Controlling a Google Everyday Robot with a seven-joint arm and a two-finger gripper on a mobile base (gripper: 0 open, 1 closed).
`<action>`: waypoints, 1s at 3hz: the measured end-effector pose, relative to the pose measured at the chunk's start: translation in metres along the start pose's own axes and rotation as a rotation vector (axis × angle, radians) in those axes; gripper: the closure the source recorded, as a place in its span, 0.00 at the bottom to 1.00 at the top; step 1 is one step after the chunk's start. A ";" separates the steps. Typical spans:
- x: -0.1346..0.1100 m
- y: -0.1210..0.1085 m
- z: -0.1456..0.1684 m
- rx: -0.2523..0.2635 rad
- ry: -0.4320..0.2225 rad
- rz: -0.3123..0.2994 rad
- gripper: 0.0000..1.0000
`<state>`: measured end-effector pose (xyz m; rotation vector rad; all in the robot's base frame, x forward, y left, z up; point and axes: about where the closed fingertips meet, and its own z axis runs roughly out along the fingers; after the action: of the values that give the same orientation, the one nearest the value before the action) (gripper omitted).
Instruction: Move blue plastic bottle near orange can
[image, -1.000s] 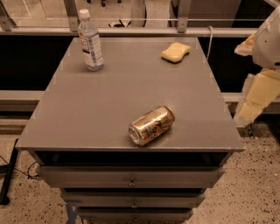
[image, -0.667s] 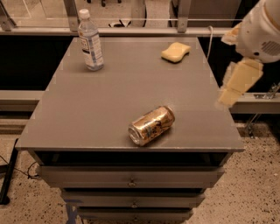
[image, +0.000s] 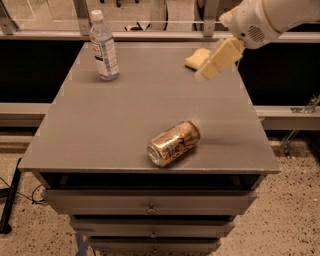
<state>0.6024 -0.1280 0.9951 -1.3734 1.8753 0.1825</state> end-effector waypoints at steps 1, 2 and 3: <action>-0.029 -0.018 0.040 -0.028 -0.206 0.111 0.00; -0.034 -0.018 0.047 -0.040 -0.232 0.127 0.00; -0.034 -0.018 0.047 -0.040 -0.232 0.127 0.00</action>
Offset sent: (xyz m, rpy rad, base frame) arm 0.0350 0.0319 -0.0026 0.2103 -0.0030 0.0079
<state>0.6451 -0.0849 0.9909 -1.2040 1.7719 0.4269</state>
